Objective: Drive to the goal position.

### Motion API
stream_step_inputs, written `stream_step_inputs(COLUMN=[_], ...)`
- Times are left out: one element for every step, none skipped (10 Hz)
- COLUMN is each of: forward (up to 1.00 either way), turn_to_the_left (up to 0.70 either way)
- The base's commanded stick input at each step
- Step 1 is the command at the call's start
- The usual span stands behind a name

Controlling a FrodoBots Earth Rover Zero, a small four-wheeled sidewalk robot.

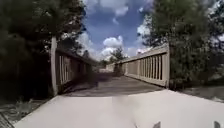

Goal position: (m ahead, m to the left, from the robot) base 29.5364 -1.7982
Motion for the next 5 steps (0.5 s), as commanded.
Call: stream_step_inputs(forward=[1.0,1.0,1.0,1.0,1.0], turn_to_the_left=[0.0,0.0,0.0,0.0,0.0])
